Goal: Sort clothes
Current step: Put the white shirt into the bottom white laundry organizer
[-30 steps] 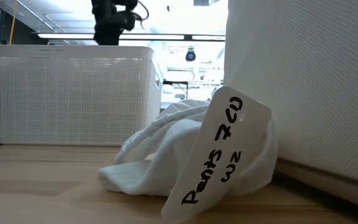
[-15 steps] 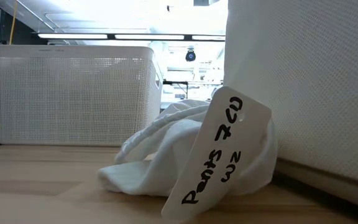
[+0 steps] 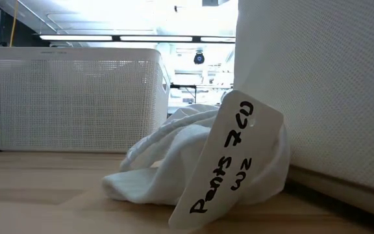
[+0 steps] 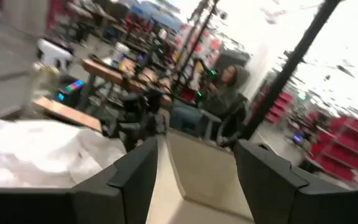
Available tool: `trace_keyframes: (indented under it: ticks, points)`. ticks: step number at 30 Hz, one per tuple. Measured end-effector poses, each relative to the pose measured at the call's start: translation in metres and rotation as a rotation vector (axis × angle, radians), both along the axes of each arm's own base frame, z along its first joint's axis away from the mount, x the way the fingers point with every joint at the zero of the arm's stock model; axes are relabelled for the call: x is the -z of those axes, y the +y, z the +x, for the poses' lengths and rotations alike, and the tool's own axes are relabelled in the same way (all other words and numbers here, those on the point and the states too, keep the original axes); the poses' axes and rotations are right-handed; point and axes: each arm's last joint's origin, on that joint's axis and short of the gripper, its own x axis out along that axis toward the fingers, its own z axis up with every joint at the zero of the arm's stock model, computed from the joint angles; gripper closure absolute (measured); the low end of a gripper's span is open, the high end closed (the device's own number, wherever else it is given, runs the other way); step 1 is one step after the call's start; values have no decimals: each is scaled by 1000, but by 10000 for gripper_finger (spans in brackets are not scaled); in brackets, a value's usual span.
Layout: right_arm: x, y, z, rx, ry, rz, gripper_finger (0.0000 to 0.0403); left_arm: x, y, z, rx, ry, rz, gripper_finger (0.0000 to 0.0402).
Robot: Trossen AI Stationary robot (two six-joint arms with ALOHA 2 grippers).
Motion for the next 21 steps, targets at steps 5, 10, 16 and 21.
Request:
trace_keyframes:
  ticks: [5,10,16,21]
  points:
    - [0,0,0,0,0,0,124,-15,6,0,-103,-157,21,201]
    - [-10,-4,-1,117,-104,25,124,-31,14,-6,-248,-334,-62,201]
    - [-66,-6,-30,155,-758,53,124,-35,18,-9,-380,-372,-88,201]
    - [-119,-3,-49,162,-868,-215,124,-34,21,-10,-490,-354,-67,201]
